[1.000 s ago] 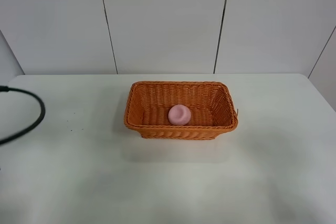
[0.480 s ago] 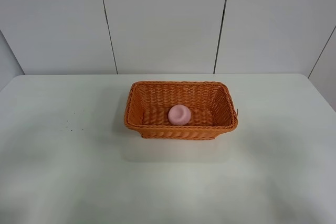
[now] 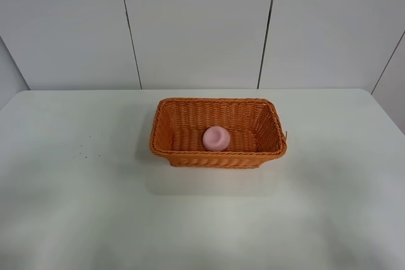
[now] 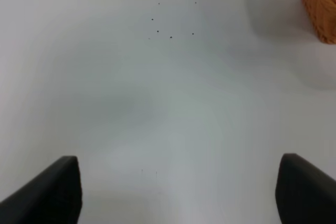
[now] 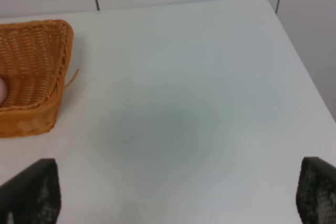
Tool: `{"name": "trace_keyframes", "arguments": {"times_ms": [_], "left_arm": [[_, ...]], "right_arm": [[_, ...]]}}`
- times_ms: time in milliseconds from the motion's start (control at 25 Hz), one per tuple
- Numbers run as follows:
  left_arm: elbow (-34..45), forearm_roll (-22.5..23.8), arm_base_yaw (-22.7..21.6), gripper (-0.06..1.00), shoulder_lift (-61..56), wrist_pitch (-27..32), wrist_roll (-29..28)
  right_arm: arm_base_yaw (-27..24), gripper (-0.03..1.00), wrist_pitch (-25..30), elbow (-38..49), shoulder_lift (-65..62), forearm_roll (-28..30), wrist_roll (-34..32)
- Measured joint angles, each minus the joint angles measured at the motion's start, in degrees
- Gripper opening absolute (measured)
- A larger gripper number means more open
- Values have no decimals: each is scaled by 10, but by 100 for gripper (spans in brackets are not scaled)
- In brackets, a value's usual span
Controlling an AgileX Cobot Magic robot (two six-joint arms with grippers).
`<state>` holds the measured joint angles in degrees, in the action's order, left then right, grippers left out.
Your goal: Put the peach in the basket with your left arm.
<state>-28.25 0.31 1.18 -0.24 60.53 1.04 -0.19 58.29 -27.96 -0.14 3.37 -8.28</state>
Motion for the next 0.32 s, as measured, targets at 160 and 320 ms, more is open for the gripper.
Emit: {"name": "trace_keyframes", "arguments": {"times_ms": [160,320], "left_arm": [[0,0,0,85,-2,0,0],[0,0,0,85,-2,0,0]], "right_arm": [[0,69,0,0,0,0,0],[0,69,0,0,0,0,0]]}}
